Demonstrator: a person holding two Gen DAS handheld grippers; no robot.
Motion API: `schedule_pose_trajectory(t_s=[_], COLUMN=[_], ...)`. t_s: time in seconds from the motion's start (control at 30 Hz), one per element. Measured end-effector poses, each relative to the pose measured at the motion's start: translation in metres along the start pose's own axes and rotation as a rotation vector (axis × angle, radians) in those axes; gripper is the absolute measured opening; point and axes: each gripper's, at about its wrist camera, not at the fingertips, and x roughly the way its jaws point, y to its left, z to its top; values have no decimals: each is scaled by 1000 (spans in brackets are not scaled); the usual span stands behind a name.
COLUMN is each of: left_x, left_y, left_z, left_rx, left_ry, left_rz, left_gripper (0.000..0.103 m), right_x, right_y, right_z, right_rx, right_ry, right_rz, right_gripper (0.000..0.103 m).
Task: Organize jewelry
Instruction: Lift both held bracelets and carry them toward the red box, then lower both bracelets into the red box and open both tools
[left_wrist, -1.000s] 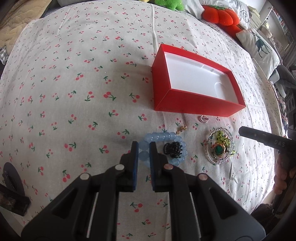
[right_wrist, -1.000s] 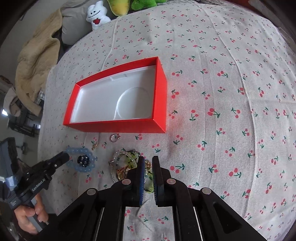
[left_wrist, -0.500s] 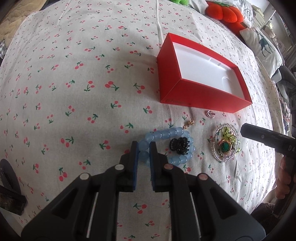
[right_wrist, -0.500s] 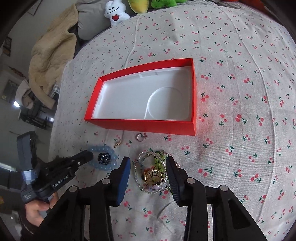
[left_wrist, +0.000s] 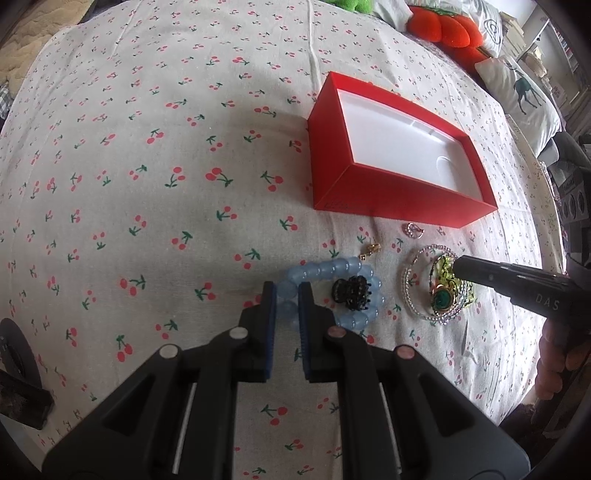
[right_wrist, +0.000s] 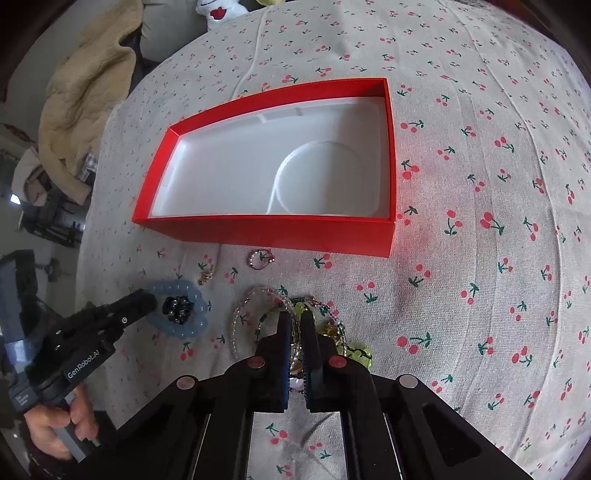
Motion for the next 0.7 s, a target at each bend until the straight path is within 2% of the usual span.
schedule_pose_trajectory(t_s=[0.4, 0.7], left_x=[-45, -74], left_y=[-14, -35], left_z=[1, 17], left_rx=[-3, 6], left_ry=[-102, -185], left_rz=[-88, -156], left_gripper=[13, 13], right_x=[-52, -81], right_y=[23, 34], right_z=[-8, -1], right_rx=[-39, -39], right_ry=[-120, -216], right_rz=[81, 113], right_gripper=[4, 4])
